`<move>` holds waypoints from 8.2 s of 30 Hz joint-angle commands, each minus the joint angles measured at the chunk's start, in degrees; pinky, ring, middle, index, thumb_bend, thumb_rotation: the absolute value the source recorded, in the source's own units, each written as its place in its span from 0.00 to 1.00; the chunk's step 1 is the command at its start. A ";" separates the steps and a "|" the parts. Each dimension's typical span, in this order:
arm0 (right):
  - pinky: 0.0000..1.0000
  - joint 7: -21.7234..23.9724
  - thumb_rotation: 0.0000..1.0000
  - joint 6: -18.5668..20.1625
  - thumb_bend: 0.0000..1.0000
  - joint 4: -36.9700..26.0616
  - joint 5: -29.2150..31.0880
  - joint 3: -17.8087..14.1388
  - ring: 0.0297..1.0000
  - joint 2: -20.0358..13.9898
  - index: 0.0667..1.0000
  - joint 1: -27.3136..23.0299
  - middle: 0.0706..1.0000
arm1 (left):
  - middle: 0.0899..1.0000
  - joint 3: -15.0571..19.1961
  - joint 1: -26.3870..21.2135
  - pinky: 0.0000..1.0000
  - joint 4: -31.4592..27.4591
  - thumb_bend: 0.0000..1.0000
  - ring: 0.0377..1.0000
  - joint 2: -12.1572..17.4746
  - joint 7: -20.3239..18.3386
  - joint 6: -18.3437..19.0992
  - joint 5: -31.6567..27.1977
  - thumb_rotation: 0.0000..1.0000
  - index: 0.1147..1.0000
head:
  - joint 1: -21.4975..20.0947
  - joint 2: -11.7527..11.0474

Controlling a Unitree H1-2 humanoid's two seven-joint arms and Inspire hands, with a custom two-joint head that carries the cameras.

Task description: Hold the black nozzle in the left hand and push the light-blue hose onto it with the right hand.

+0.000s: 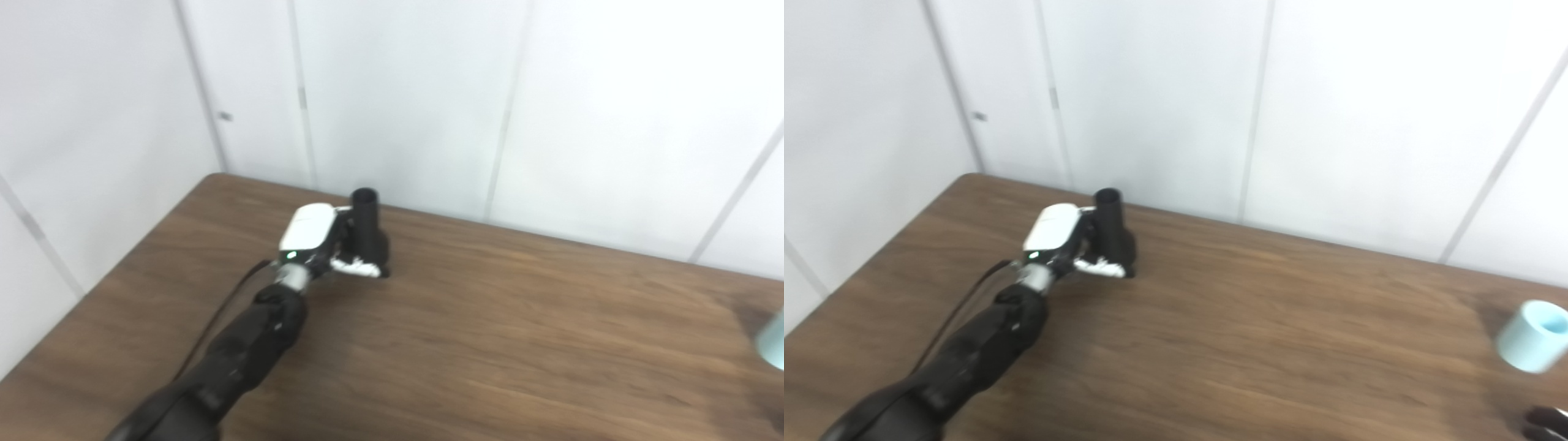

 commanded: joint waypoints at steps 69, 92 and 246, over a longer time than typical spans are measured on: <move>0.68 -11.12 0.42 21.13 0.76 -22.21 -9.90 -10.48 0.73 6.34 0.70 -5.11 0.72 | 0.34 -31.28 8.66 0.20 -18.95 0.52 0.23 -2.63 11.50 -13.28 24.87 0.00 0.46 | -24.31 8.94; 0.78 -8.09 0.42 23.89 0.92 -8.38 -13.53 -4.89 0.87 -0.71 0.90 -11.81 0.90 | 0.40 -33.18 5.14 0.15 -12.08 0.52 0.17 -3.91 18.74 -12.99 31.77 0.00 0.42 | -26.13 8.09; 0.19 12.78 0.00 23.94 0.51 -34.91 -24.51 19.98 0.33 2.99 0.51 -26.28 0.41 | 0.36 -43.93 4.92 0.14 -14.48 0.52 0.15 -1.94 9.39 -13.31 18.86 0.00 0.41 | -24.77 9.15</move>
